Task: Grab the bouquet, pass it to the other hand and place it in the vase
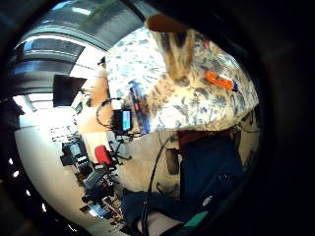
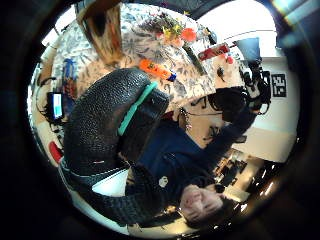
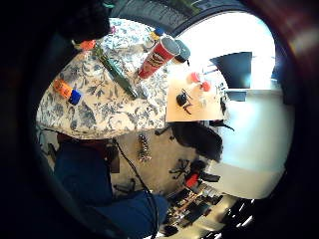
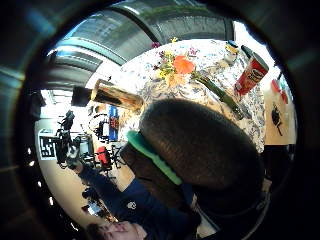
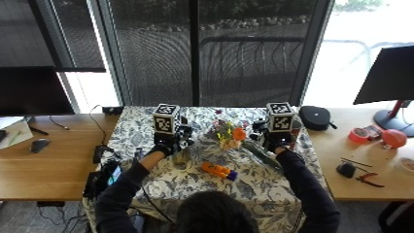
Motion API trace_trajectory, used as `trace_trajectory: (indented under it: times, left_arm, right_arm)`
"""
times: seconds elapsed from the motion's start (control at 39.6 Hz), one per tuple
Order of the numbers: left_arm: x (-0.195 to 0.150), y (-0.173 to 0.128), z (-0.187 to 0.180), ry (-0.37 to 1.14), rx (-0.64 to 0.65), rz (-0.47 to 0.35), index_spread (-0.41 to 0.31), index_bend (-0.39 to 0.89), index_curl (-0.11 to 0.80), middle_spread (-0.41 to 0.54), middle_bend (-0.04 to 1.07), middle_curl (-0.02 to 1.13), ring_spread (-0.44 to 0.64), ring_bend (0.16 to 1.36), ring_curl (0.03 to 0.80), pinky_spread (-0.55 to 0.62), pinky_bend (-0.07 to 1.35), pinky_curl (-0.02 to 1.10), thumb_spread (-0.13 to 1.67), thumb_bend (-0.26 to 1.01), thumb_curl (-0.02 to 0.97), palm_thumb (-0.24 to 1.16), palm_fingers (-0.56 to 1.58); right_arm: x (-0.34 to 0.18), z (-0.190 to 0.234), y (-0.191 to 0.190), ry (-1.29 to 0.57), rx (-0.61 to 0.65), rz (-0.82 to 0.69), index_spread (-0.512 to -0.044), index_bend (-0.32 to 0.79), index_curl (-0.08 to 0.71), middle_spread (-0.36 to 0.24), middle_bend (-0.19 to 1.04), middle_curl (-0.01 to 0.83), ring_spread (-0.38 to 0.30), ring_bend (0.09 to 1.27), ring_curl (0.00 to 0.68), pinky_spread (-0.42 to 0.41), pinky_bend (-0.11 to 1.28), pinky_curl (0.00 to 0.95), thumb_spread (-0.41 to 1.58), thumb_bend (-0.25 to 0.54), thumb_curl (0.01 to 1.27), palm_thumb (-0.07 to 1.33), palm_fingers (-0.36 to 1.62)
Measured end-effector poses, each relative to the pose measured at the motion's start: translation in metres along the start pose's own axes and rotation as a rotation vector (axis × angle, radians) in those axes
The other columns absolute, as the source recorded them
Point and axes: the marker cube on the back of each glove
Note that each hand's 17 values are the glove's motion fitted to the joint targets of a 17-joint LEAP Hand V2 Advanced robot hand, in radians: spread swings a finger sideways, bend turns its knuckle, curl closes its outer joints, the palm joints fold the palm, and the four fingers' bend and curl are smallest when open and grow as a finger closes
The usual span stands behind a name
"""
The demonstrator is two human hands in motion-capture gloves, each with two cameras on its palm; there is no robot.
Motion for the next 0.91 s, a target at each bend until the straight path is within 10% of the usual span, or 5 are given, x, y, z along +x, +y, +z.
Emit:
trace_trajectory:
  times: [0.33,0.91]
  left_arm:
    - [-0.017,-0.006,-0.004,-0.089,0.143,-0.064,-0.031,0.15,0.141,0.198,0.17,0.14,0.22,0.57,0.212,0.32,0.41,0.20,0.96,0.04,0.095,0.12,0.27]
    - [-0.047,-0.033,0.002,-0.025,0.153,-0.087,-0.034,0.15,0.246,0.225,0.17,0.23,0.27,0.60,0.256,0.36,0.43,0.28,1.15,-0.02,0.186,0.13,0.21]
  right_arm:
    - [0.022,0.013,-0.021,-0.059,0.024,0.022,-0.349,0.11,0.102,-0.026,0.24,0.168,0.060,0.46,0.187,0.136,0.42,0.211,0.97,0.070,0.09,0.18,0.27]
    - [0.050,-0.006,-0.054,-0.180,0.096,0.146,-0.347,0.09,0.131,-0.031,0.27,0.284,0.035,0.59,0.282,0.173,0.51,0.309,1.16,0.020,0.20,0.29,0.42]
